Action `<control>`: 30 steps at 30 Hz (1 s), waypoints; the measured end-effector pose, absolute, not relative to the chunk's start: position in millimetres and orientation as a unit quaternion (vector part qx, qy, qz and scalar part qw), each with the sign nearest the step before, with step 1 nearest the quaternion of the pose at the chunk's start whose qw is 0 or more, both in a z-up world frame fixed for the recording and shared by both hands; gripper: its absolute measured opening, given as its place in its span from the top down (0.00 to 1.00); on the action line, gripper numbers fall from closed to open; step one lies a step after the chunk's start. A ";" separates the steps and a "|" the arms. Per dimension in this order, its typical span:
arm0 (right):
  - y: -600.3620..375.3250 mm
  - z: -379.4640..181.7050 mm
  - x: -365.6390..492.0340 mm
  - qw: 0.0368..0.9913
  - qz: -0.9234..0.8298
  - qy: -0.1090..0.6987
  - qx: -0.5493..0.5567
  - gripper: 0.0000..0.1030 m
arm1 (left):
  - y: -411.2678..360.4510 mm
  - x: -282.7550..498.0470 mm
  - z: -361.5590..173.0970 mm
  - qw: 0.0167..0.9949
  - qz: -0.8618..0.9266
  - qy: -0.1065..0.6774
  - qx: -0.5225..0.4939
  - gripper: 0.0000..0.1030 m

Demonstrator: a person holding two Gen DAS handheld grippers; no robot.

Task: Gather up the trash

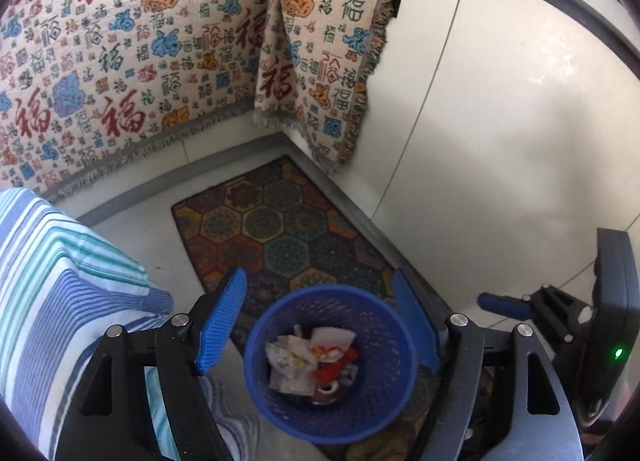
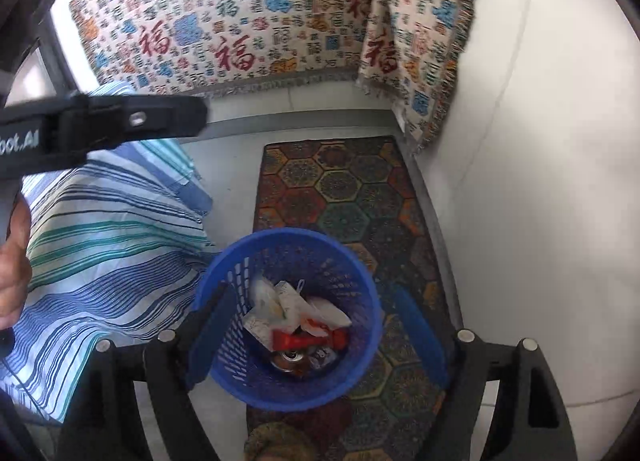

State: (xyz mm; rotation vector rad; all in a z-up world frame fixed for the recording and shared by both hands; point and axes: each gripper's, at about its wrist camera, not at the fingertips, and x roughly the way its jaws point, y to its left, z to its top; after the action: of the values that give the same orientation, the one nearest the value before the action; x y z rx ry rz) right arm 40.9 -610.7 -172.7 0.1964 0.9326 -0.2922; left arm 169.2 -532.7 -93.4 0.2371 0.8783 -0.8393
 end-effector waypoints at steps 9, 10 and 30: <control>-597.4 -133.4 -5.1 0.875 -0.198 0.424 0.120 0.16 | -485.6 127.9 -73.0 0.818 -0.382 0.414 0.122 0.01; -592.7 -127.5 -12.9 0.875 -0.204 0.421 0.124 0.16 | -478.5 119.7 -70.2 0.818 -0.381 0.413 0.124 0.01; -506.0 -35.4 -112.7 0.878 -0.268 0.375 0.129 0.14 | -410.2 41.1 -25.1 0.836 -0.338 0.399 0.169 0.00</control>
State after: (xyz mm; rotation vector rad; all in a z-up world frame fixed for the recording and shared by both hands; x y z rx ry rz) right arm -112.7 -506.0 -35.4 0.2683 0.7817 -0.5583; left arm 41.1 -410.2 -25.1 0.3587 0.8448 -0.7146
